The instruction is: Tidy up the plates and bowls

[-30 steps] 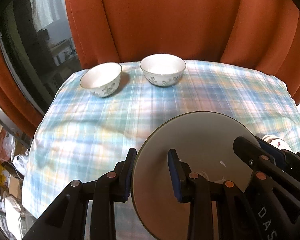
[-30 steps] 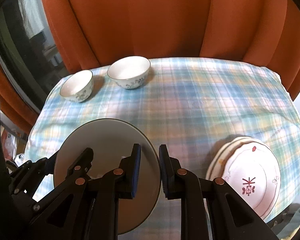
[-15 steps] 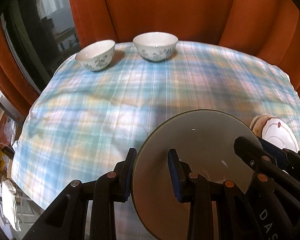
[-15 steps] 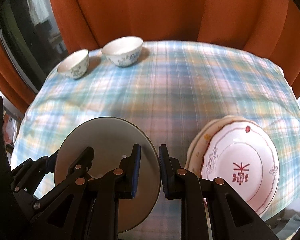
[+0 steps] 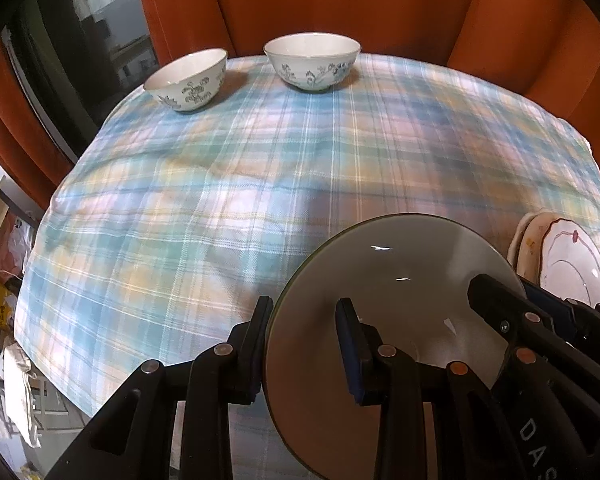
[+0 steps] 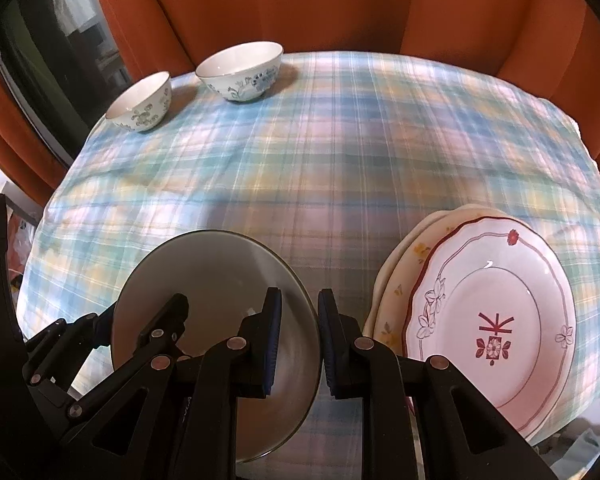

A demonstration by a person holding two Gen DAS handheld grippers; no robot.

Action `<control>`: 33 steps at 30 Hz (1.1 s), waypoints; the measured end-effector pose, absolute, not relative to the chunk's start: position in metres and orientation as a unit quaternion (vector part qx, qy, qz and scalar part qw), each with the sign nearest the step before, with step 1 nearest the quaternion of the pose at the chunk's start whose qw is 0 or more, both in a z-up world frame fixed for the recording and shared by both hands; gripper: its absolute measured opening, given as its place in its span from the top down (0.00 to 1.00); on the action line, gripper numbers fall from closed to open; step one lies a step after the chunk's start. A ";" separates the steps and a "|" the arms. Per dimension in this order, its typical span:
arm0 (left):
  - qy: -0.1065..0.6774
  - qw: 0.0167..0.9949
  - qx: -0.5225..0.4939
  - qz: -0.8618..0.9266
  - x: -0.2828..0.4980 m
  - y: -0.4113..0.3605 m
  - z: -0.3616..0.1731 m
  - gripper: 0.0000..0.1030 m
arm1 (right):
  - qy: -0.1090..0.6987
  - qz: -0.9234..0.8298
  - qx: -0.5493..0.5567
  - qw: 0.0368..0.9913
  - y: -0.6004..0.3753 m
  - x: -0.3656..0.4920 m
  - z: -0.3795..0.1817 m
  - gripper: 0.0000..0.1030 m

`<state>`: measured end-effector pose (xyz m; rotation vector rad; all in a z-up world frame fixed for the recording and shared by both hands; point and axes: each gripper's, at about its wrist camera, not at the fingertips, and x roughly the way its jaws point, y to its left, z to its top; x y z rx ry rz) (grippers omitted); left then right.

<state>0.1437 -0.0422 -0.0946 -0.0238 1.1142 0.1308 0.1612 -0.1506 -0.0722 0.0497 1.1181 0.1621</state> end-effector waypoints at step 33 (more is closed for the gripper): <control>0.514 0.856 -0.013 0.055 0.136 -0.035 -0.081 0.30 | 0.521 0.065 0.019 0.851 -0.155 0.163 -0.072 0.34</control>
